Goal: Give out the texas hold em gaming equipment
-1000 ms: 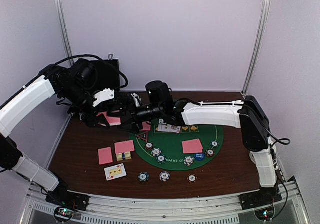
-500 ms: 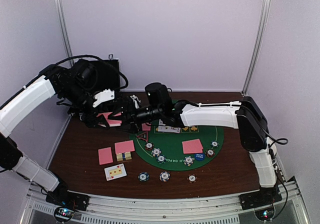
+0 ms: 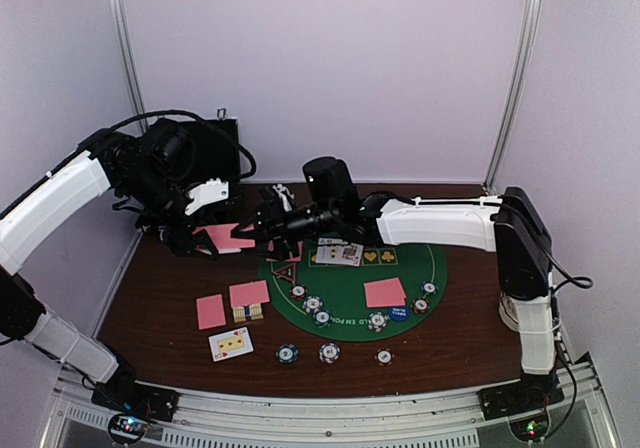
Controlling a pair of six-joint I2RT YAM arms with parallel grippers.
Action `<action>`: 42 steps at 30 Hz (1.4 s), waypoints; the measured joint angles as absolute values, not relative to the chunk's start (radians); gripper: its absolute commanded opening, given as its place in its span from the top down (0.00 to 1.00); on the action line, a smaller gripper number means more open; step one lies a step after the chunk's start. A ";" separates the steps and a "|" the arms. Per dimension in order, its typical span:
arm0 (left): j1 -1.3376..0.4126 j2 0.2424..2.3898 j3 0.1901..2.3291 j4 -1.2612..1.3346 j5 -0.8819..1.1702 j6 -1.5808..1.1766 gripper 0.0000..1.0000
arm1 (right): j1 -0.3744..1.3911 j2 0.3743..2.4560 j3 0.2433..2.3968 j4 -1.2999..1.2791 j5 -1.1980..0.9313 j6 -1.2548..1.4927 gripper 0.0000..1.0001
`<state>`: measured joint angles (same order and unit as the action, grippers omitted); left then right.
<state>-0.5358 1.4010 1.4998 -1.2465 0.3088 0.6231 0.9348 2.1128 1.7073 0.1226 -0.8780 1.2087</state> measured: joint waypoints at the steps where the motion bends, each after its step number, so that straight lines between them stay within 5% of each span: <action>1: -0.536 1.401 1.500 -1.246 0.309 0.623 1.00 | 0.935 2.106 1.705 0.115 -0.878 1.205 0.53; 22: -0.535 1.401 1.500 -1.243 0.309 0.623 1.00 | 0.933 2.034 1.669 0.088 -0.902 1.224 1.00; 42: -0.535 1.401 1.500 -1.229 0.302 0.623 1.00 | 0.709 1.886 1.510 -0.070 -0.919 1.090 1.00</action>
